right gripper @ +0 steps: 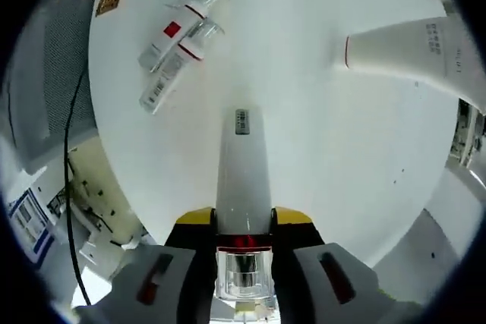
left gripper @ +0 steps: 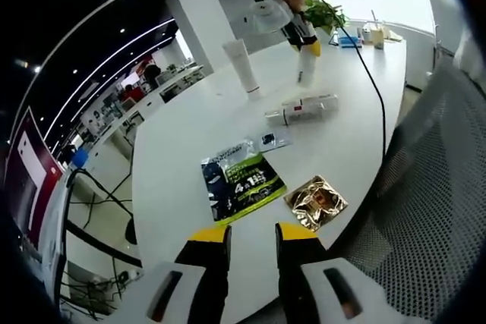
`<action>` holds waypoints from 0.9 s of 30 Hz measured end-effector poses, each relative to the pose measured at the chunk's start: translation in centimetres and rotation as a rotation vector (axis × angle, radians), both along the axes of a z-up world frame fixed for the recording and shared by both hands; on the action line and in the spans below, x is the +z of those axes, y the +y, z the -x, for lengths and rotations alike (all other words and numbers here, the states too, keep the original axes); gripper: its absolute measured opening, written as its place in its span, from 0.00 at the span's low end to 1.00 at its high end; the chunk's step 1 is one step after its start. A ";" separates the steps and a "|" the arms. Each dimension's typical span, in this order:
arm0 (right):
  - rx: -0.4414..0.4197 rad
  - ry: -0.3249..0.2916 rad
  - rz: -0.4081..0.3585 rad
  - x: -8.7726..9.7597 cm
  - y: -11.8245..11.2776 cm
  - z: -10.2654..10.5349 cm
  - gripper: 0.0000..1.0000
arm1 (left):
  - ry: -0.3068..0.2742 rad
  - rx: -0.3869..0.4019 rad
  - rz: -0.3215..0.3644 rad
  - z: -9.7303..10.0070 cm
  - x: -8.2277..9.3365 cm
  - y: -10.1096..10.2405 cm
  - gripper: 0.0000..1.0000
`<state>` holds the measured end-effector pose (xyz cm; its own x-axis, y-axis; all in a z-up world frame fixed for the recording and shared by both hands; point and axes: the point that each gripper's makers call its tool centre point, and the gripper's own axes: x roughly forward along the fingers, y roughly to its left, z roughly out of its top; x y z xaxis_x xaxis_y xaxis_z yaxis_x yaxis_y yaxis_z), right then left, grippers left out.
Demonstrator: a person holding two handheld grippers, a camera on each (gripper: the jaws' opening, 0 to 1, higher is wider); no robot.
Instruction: Arrange the skincare products in the storage area until every visible bottle or jar stands upright without overlapping.
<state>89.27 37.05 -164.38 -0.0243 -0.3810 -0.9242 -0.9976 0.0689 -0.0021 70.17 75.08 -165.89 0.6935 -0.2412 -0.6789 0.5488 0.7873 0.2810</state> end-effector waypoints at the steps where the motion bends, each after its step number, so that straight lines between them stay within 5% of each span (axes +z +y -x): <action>1: -0.001 0.006 0.019 0.1 -0.5 0.3 0.23 | 0.001 -0.003 -0.002 0.0 0.0 0.0 0.24; 12: 0.043 0.008 0.101 0.5 -3.2 1.1 0.23 | 0.015 -0.015 -0.005 0.2 -0.3 -0.2 0.24; 20: 0.077 0.024 0.189 -0.6 -5.2 -0.9 0.23 | 0.015 0.001 -0.009 0.0 -0.4 0.0 0.24; 27: 0.061 0.046 0.224 -0.2 -4.2 -1.0 0.23 | 0.018 0.008 -0.011 0.1 -0.4 0.2 0.24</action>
<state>90.29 32.83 -164.56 -0.0356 -0.5789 -0.8146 -0.9993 0.0116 0.0354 70.08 75.23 -166.27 0.6832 -0.2282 -0.6936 0.5474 0.7887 0.2798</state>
